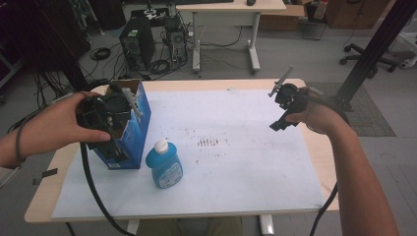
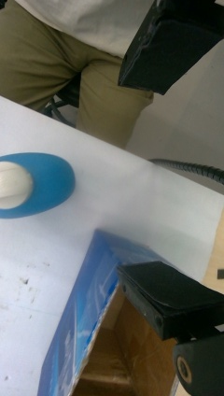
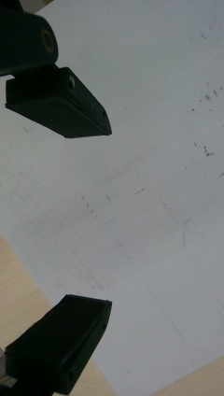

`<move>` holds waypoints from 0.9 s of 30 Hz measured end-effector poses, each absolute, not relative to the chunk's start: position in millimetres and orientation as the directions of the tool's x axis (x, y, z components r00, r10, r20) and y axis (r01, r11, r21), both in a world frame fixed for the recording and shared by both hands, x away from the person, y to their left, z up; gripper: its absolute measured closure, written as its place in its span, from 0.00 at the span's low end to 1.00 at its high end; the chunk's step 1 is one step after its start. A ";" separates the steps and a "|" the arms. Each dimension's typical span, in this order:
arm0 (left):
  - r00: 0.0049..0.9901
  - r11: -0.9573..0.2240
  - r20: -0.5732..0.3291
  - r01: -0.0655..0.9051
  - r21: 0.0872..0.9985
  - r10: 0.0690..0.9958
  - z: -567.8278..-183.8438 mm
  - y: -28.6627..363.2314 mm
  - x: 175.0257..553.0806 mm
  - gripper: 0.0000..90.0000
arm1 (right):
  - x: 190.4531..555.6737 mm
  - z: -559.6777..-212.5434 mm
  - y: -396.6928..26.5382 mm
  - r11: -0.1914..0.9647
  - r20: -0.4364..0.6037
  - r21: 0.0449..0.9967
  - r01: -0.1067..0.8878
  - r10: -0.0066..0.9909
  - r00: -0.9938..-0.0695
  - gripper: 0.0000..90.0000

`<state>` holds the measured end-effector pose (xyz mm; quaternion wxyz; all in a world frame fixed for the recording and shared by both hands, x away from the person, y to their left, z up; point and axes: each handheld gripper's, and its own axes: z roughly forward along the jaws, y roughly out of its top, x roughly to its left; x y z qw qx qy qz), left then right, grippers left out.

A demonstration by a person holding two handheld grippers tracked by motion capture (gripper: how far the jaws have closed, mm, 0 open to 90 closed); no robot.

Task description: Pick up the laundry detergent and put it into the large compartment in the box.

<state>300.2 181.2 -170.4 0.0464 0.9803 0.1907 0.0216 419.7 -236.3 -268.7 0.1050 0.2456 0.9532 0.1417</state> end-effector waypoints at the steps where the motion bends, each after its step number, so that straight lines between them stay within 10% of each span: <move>1: 0.927 -0.923 0.025 0.371 0.101 0.375 -170.1 180.2 300.8 0.10 | 419.8 -270.1 -237.0 0.840 -0.131 0.320 0.438 0.497 -0.858 0.15; 27: 0.880 -0.873 0.014 0.469 0.133 0.475 -171.9 145.0 321.2 0.10 | 418.8 -271.5 -241.3 0.833 -0.126 0.324 0.448 0.507 -0.852 0.15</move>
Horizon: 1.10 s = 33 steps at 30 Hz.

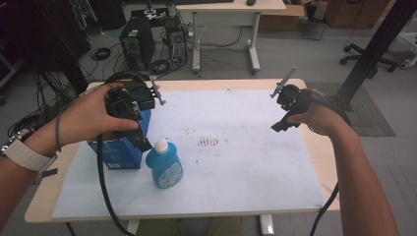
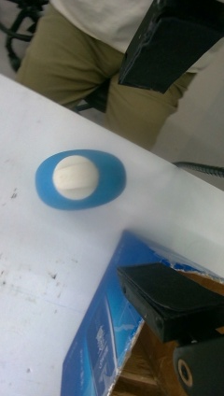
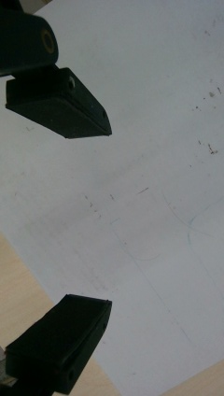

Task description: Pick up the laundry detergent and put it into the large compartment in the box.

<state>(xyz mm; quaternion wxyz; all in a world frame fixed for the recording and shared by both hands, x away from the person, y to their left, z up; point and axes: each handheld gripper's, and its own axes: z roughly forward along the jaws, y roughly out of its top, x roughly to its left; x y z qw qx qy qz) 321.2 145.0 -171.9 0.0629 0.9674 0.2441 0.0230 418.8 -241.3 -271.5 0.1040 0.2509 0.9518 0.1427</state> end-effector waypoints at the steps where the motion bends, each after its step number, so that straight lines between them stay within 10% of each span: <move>1: 0.876 -0.870 0.016 0.476 0.131 0.482 -172.0 144.3 321.5 0.10 | 418.7 -271.6 -241.4 0.833 -0.127 0.324 0.448 0.507 -0.852 0.15; 33: 0.712 -0.705 -0.031 0.699 0.118 0.701 -187.2 128.2 325.8 0.10 | 416.7 -273.0 -242.1 0.834 -0.126 0.327 0.445 0.505 -0.854 0.15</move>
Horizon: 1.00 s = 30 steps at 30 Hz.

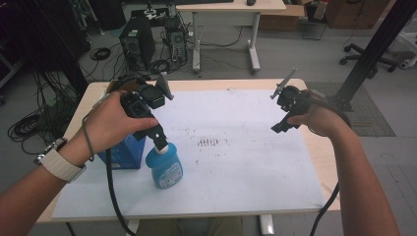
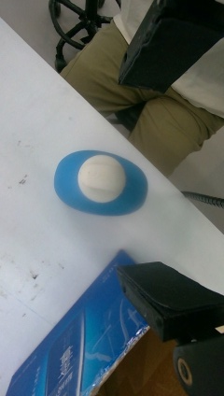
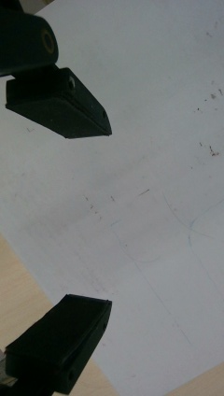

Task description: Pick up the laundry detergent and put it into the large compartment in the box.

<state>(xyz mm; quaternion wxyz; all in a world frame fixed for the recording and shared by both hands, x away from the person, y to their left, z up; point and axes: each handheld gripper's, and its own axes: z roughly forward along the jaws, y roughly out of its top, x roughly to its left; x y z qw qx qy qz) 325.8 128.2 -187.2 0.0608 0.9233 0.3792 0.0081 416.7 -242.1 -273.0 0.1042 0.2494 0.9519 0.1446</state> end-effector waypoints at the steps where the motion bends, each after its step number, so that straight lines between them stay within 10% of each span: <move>1: 0.712 -0.704 -0.033 0.700 0.119 0.701 -188.8 127.6 326.1 0.10 | 416.6 -272.7 -242.6 0.833 -0.126 0.329 0.444 0.505 -0.854 0.15; 30: 0.730 -0.722 -0.030 0.681 0.122 0.683 -222.6 124.4 328.4 0.10 | 416.5 -277.1 -241.7 0.834 -0.121 0.323 0.448 0.506 -0.854 0.15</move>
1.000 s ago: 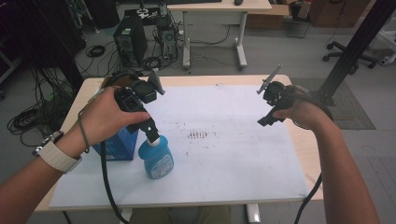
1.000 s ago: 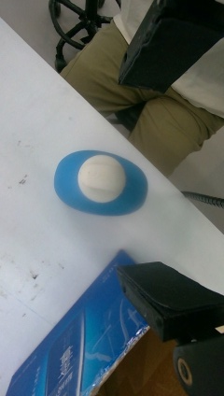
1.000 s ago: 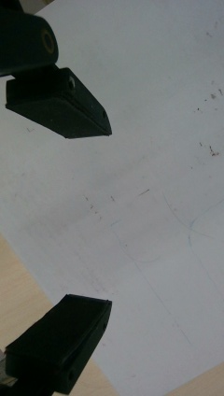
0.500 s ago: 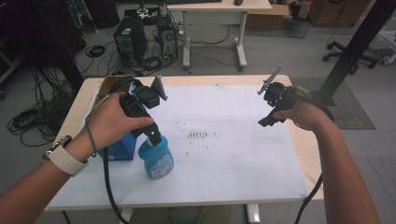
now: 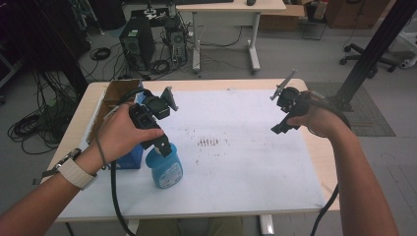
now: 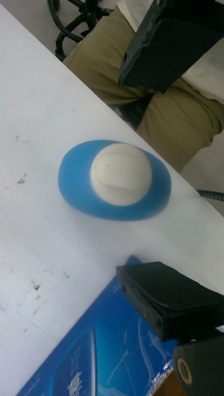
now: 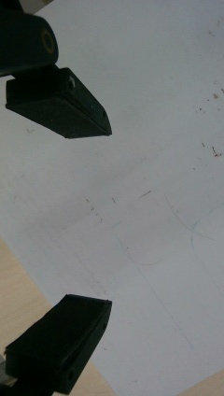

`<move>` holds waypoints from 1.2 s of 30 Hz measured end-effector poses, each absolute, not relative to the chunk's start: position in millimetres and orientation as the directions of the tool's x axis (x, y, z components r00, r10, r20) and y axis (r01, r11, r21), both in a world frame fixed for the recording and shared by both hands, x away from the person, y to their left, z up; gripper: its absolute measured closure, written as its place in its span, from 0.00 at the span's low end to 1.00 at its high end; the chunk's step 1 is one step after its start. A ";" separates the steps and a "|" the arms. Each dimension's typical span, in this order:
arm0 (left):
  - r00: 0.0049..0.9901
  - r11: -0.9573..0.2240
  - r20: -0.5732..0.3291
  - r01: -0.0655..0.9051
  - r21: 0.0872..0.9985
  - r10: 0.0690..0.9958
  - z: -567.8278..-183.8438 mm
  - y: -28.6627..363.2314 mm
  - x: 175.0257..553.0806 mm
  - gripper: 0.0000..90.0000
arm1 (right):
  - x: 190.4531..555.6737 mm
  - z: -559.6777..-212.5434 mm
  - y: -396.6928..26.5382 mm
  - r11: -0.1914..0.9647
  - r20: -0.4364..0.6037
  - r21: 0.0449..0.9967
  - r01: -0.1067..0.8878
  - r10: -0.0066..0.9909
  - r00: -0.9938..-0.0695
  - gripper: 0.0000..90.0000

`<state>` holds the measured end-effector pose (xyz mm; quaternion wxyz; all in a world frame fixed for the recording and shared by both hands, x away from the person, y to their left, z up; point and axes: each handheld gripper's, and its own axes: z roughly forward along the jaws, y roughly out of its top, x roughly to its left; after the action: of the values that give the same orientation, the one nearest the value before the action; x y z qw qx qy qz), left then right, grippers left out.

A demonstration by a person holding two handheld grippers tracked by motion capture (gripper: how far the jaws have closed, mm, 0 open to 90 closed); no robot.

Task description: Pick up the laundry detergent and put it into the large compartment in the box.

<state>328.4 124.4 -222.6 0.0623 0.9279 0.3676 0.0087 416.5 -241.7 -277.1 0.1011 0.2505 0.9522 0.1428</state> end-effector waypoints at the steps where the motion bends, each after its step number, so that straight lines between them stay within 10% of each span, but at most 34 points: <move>1: 0.726 -0.718 -0.030 0.684 0.125 0.687 -224.1 123.8 328.2 0.10 | 416.7 -277.3 -241.5 0.835 -0.121 0.324 0.445 0.503 -0.856 0.15; 36: 0.753 -0.747 -0.041 0.656 0.102 0.656 -262.7 117.0 331.0 0.10 | 416.7 -280.4 -241.3 0.834 -0.114 0.321 0.448 0.504 -0.856 0.15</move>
<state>331.0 117.0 -262.7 0.0551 0.9347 0.3511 -0.0015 416.7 -241.3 -280.4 0.0975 0.2500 0.9527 0.1427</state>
